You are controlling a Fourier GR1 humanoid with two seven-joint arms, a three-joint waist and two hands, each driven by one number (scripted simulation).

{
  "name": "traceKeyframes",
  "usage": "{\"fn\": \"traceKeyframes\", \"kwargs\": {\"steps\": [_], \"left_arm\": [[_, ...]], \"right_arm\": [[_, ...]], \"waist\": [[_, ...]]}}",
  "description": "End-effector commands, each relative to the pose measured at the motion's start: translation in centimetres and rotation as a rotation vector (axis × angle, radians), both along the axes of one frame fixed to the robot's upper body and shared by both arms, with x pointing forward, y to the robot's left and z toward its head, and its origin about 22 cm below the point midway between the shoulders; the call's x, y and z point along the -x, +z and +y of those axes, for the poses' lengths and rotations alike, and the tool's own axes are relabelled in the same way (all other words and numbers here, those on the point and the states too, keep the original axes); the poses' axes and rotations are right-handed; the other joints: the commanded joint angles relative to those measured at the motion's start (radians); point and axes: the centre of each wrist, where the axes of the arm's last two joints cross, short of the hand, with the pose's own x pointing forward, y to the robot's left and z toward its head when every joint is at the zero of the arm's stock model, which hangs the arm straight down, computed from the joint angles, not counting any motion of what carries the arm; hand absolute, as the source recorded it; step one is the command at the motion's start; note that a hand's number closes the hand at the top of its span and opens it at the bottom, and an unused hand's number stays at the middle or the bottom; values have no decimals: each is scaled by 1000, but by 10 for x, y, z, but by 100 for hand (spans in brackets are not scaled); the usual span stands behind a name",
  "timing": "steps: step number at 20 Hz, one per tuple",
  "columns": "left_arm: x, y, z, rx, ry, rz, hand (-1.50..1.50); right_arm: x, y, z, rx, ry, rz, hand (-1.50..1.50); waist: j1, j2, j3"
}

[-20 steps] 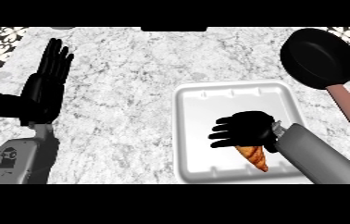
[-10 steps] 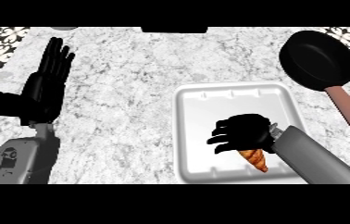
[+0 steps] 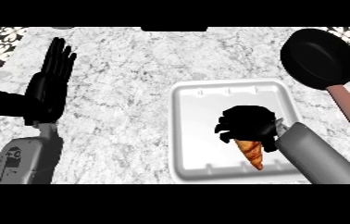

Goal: Pick the croissant from the tray and place it in the pot

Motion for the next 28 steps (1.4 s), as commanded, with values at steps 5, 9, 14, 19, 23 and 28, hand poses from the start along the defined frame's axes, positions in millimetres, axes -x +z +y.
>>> {"fn": "traceKeyframes", "kwargs": {"steps": [5, 9, 14, 19, 23, 28], "left_arm": [[1, 1, 2, 5, 9, -8, 0], [0, 2, 0, 2, -1, -14, 0], [-1, 3, -6, 6, -25, -24, 0], [-6, 14, -14, -11, -72, -52, 0], [-8, 14, -24, -3, -111, -51, 0], [-12, 18, -34, -4, -124, -54, 0]], "right_arm": [[-59, 46, -55, -216, -829, -175, 150], [-80, 80, -68, -355, -1164, -298, 150], [-97, 130, -86, -476, -1591, -541, 150], [-106, 186, -93, -623, -1947, -851, 150], [-112, 212, -92, -647, -2193, -1102, 150], [-128, 217, -75, -560, -2434, -1319, 150]], "waist": [[-22, 33, 16], [9, 38, 12], [46, 38, 2], [94, 46, 0], [123, 57, -1], [131, 53, 4]]}}
